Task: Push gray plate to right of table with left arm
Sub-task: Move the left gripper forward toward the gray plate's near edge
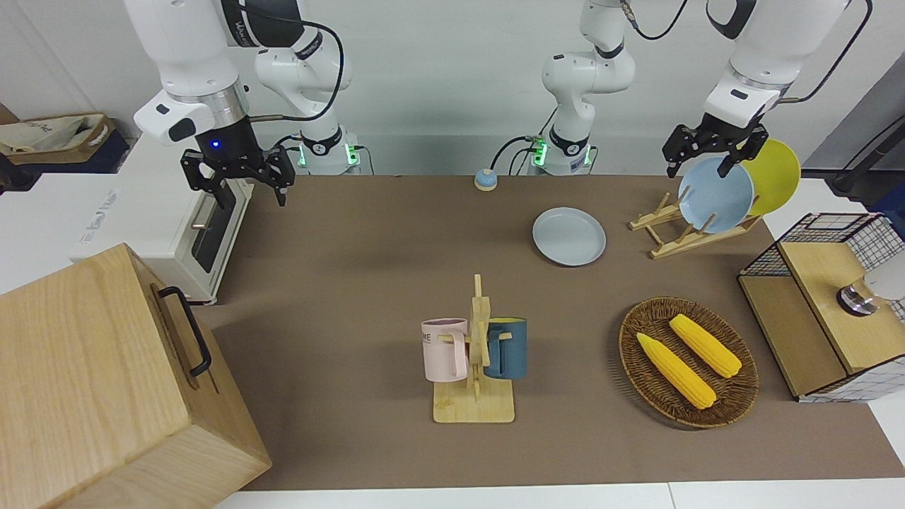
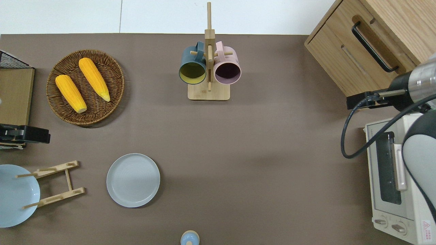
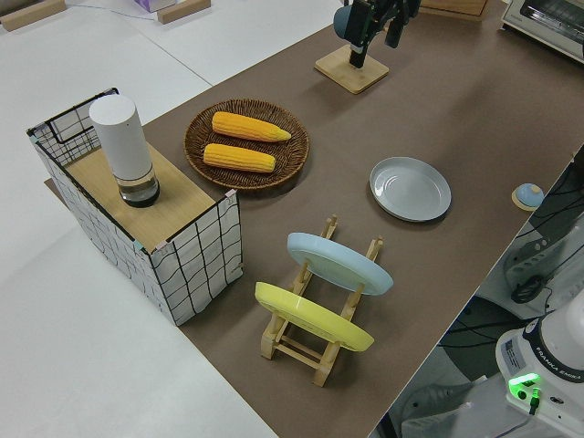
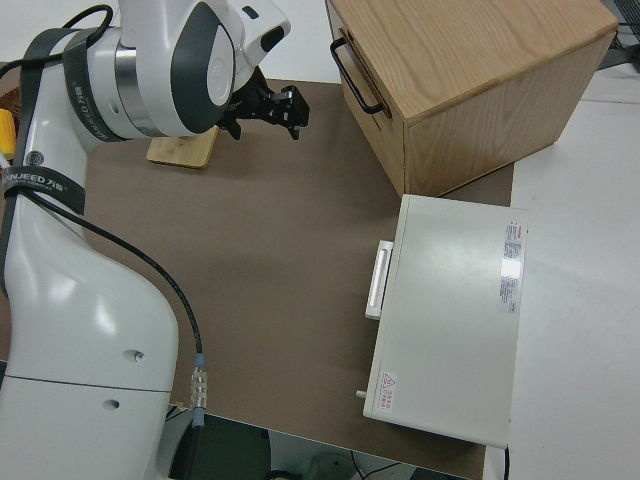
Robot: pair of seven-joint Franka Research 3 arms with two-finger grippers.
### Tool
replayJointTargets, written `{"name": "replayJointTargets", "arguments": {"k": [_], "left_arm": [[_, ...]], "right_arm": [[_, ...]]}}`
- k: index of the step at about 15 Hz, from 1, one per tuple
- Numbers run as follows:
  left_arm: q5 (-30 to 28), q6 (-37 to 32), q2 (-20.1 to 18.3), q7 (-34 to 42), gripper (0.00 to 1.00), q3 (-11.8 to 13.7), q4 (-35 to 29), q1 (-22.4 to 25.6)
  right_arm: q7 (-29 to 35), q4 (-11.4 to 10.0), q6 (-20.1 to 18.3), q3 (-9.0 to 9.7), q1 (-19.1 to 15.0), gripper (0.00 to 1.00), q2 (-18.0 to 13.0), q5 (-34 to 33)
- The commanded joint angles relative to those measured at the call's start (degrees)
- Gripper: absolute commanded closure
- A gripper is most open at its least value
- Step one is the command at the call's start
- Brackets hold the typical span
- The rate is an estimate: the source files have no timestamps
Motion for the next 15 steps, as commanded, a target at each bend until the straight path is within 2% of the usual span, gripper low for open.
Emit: {"name": "replayJointTargets", "arguments": {"k": [1, 9, 15], "left_arm": [[0.15, -0.11, -0.24, 0.74, 0.01, -0.11, -0.06, -0.95], [-0.55, -0.11, -1.11, 0.31, 0.01, -0.2, -1.81, -1.04], [-3.27, 3.31, -4.72, 0.39, 0.01, 0.06, -9.8, -0.52]], "right_arm": [[0.36, 0.17, -0.1, 0.16, -0.13, 0.017, -0.29, 0.4], [0.36, 0.17, -0.1, 0.16, -0.13, 0.017, -0.29, 0.4], [0.36, 0.08, -0.1, 0.16, -0.13, 0.017, -0.29, 0.4]]}}
